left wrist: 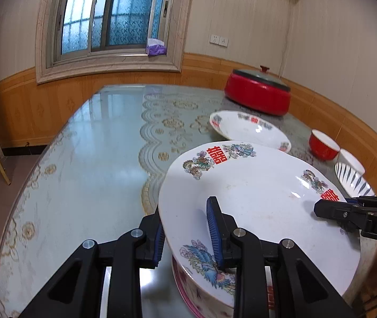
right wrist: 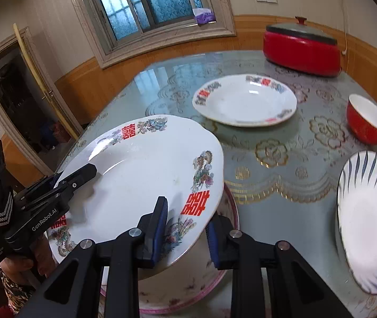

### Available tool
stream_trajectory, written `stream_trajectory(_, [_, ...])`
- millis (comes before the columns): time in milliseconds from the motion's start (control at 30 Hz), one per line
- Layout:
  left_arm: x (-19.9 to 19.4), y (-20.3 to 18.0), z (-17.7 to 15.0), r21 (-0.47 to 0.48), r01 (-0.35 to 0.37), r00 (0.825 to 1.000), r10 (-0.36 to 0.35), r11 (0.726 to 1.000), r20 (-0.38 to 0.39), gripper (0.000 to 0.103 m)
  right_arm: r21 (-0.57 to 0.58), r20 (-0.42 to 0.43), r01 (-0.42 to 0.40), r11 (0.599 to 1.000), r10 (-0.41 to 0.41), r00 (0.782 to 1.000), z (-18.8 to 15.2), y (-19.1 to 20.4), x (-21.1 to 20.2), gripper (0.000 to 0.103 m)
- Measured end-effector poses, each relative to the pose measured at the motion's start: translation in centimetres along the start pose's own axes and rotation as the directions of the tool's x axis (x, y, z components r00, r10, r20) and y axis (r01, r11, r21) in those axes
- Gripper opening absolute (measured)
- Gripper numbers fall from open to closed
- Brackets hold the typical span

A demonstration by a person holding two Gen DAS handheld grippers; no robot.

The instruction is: Organize plates and bowls

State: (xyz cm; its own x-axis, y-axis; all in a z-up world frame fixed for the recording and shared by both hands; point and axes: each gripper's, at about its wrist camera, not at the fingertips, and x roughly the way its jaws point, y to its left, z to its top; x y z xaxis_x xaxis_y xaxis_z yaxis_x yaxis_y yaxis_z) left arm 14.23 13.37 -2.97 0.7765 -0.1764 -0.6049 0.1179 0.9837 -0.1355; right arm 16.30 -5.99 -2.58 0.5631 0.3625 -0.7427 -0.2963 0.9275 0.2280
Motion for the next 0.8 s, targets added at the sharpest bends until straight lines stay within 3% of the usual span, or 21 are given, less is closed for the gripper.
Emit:
stream_trajectory(367, [0.5,-1.4,-2.2,0.011,-0.036,0.999,0.036,0.999,-0.028,0.030,0.033,-0.061,-0.010,0.999,0.012,0.998,-2.2,-1.4,1.3,0.027])
stream_trajectory(800, [0.5,-2.5,-3.1,0.114,-0.155,0.987,0.157,0.981,-0.017,0.035,0.030,-0.109,-0.014,0.999,0.017,0.994,-2.5,-1.5,1.8,0.028])
